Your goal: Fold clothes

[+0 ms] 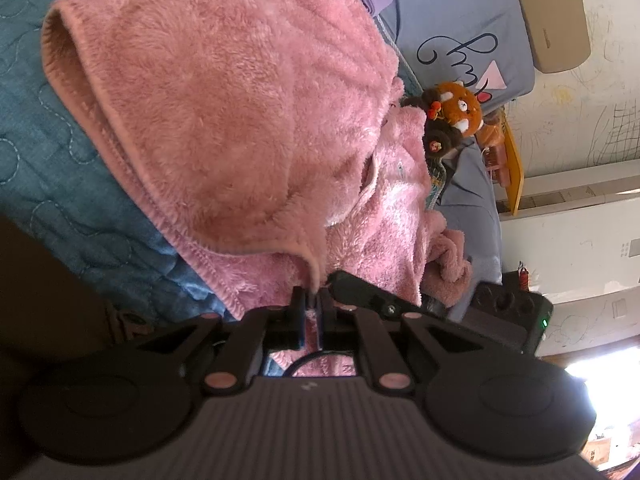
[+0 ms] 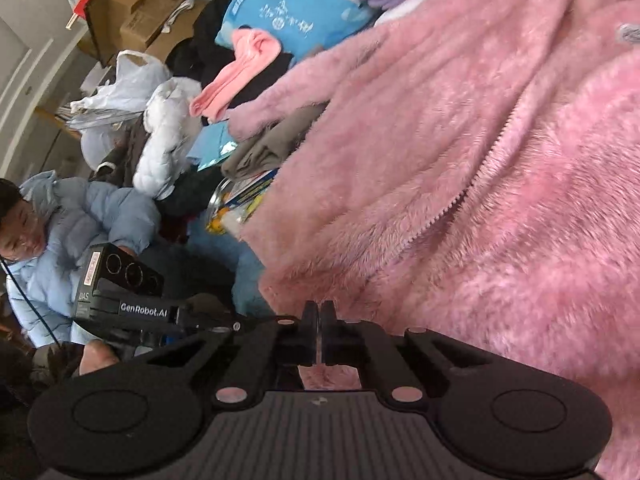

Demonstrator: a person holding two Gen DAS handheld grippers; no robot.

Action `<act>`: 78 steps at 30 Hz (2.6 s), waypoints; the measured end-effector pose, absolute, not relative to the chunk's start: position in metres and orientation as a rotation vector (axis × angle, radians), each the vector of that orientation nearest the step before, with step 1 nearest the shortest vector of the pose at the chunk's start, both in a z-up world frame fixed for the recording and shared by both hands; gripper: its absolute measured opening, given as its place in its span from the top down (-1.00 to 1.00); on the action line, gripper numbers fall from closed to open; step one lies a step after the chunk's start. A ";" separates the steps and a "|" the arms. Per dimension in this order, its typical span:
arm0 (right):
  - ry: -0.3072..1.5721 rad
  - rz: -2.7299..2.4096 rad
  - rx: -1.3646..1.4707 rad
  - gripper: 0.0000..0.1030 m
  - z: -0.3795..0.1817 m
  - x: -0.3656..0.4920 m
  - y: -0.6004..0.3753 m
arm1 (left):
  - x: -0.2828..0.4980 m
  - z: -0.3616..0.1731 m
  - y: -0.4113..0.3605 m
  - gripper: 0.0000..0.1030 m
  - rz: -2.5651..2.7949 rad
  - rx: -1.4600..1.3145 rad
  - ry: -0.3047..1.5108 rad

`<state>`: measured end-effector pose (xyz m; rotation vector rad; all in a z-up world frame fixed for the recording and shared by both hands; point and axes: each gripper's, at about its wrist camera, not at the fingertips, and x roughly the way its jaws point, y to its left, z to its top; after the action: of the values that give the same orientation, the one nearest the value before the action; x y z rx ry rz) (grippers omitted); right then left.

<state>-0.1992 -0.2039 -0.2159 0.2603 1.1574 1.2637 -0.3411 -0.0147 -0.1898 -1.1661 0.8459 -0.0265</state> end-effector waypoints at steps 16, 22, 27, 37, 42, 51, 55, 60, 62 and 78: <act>0.668 1.106 -0.486 0.95 -0.186 -0.295 -0.160 | -0.338 -0.188 -0.017 0.89 -0.024 -1.151 0.857; 0.530 1.035 -0.647 0.95 -0.196 -0.315 -0.151 | -0.337 -0.189 -0.017 0.90 -0.008 -1.150 0.865; 0.550 0.935 -0.581 0.97 -0.205 -0.300 -0.157 | -0.336 -0.190 -0.016 1.00 0.006 -1.149 0.868; 0.777 0.915 0.067 0.97 -0.188 -0.263 -0.206 | -0.337 -0.184 -0.018 0.87 -0.106 -1.126 0.810; 0.836 0.905 0.249 0.97 -0.196 -0.269 -0.212 | -0.341 -0.176 -0.021 0.65 -0.161 -1.107 0.767; 0.929 0.875 0.517 0.97 -0.215 -0.266 -0.222 | -0.341 -0.178 -0.022 0.68 -0.111 -1.107 0.781; 0.984 0.860 0.680 0.97 -0.231 -0.260 -0.234 | -0.342 -0.179 -0.020 0.87 -0.097 -1.113 0.782; 1.017 0.847 0.752 0.96 -0.242 -0.261 -0.236 | -0.342 -0.180 -0.020 0.91 -0.054 -1.111 0.794; 0.997 0.849 0.668 0.97 -0.237 -0.264 -0.231 | -0.341 -0.181 -0.020 0.92 -0.031 -1.104 0.809; 0.537 0.902 -0.571 0.93 -0.202 -0.329 -0.147 | -0.335 -0.176 -0.030 0.93 0.070 -1.003 0.885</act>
<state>-0.3293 -0.1471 -0.2016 -0.5710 0.5372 0.9016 -0.3353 -0.0297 -0.1755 -1.0029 0.8854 0.0701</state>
